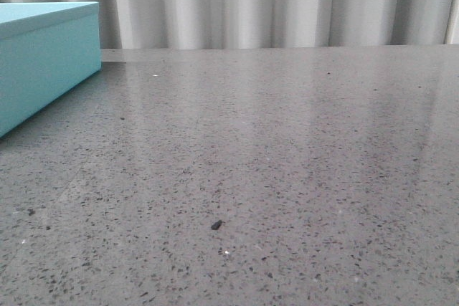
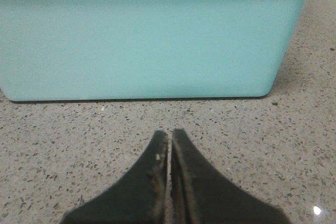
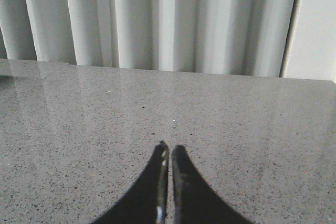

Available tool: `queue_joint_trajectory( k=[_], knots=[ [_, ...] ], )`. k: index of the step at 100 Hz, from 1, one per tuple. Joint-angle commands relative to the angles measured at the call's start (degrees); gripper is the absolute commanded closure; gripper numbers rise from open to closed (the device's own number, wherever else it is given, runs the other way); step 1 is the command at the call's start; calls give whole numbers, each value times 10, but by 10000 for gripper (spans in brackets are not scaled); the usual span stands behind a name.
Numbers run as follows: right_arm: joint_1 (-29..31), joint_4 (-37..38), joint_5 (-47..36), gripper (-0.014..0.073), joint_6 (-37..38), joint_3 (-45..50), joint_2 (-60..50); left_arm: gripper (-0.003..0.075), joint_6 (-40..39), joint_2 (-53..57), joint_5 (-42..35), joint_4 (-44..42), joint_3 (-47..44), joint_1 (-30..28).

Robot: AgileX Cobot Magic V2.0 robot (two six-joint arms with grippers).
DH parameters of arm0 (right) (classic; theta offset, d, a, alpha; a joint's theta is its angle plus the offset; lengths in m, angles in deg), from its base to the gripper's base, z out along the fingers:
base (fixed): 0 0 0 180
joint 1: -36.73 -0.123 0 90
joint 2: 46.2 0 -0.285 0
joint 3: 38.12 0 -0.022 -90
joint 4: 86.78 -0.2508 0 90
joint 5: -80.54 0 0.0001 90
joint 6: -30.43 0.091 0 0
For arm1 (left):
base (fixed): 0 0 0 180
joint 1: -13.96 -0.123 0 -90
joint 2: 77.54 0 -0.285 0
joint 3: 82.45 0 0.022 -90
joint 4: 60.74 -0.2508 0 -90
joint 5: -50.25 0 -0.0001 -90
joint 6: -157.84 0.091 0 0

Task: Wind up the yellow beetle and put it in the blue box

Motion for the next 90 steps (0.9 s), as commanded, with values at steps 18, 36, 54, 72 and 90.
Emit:
queue_joint_trajectory(
  k=[18,36,54,72,90],
  knots=[
    [1,7,-46,635,-3,-16,4,741,-5,19,-28,0,-15,-3],
    [1,7,-46,635,-3,-16,4,741,-5,19,-28,0,-15,-3],
    [1,7,-45,635,-3,-16,4,741,-5,19,-28,0,-15,-3],
    [1,7,-45,635,-3,-16,4,741,-5,19,-28,0,-15,-3],
    [2,7,-58,635,-3,-6,-10,741,-5,19,-28,0,-15,-3]
  ],
)
